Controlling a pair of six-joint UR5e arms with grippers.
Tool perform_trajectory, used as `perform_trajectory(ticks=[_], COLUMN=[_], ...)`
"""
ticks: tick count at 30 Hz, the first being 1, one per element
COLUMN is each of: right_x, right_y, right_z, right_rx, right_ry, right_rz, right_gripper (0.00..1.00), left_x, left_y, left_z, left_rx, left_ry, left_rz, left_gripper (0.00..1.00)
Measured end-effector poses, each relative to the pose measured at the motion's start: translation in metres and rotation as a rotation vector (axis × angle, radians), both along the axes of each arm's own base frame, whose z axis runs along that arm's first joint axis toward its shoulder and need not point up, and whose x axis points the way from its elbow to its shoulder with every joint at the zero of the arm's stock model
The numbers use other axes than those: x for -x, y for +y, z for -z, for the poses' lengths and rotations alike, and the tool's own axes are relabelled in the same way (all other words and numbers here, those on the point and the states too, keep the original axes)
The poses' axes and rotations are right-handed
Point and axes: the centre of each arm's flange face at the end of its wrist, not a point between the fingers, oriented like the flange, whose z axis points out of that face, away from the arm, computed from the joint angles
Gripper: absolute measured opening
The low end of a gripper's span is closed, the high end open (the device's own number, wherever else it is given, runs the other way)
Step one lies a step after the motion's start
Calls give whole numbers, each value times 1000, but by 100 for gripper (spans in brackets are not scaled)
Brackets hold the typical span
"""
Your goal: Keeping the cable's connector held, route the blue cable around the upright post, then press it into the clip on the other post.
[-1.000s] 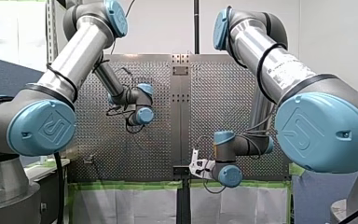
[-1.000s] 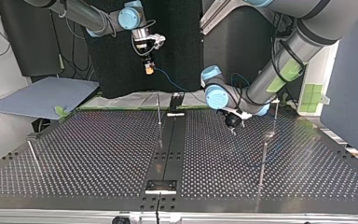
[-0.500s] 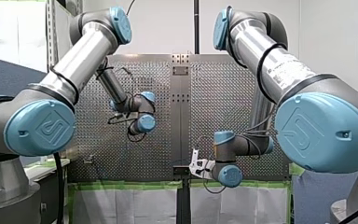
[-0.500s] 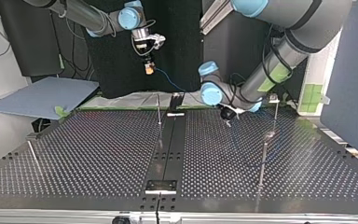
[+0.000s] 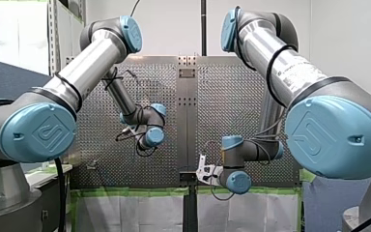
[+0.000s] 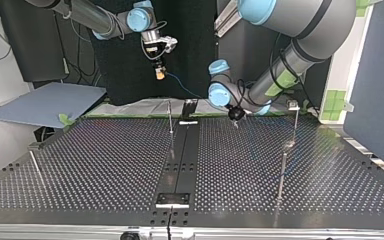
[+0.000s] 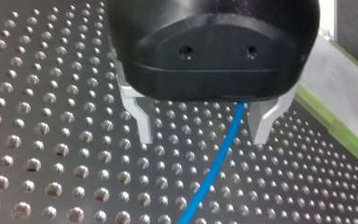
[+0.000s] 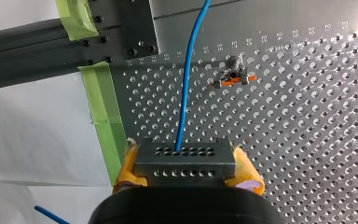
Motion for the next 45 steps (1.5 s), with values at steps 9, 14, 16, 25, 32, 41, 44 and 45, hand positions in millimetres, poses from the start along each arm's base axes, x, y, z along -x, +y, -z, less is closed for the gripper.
perform_trajectory(ticks=[9, 14, 16, 25, 32, 41, 44, 45], right_x=[0, 0, 0, 0, 0, 1, 1, 1], right_y=[0, 0, 0, 0, 0, -1, -1, -1], right_z=[0, 0, 0, 0, 0, 0, 0, 0], right_rx=[0, 0, 0, 0, 0, 0, 0, 1], right_ry=[0, 0, 0, 0, 0, 0, 0, 0], right_rz=[1, 2, 2, 1, 1, 4, 4, 4], right_gripper=[0, 0, 0, 0, 0, 0, 0, 0], left_x=[16, 27, 30, 35, 36, 38, 38, 38], left_y=[-10, -17, -20, -31, -37, -44, -47, -48], left_z=[32, 59, 64, 69, 72, 74, 75, 75], left_rx=[54, 86, 105, 209, 309, 428, 475, 489], left_ry=[48, 77, 86, 118, 133, 163, 169, 171], left_rz=[-2, 8, 19, 70, 108, 144, 158, 162], left_gripper=[100, 100, 100, 100, 100, 100, 100, 100])
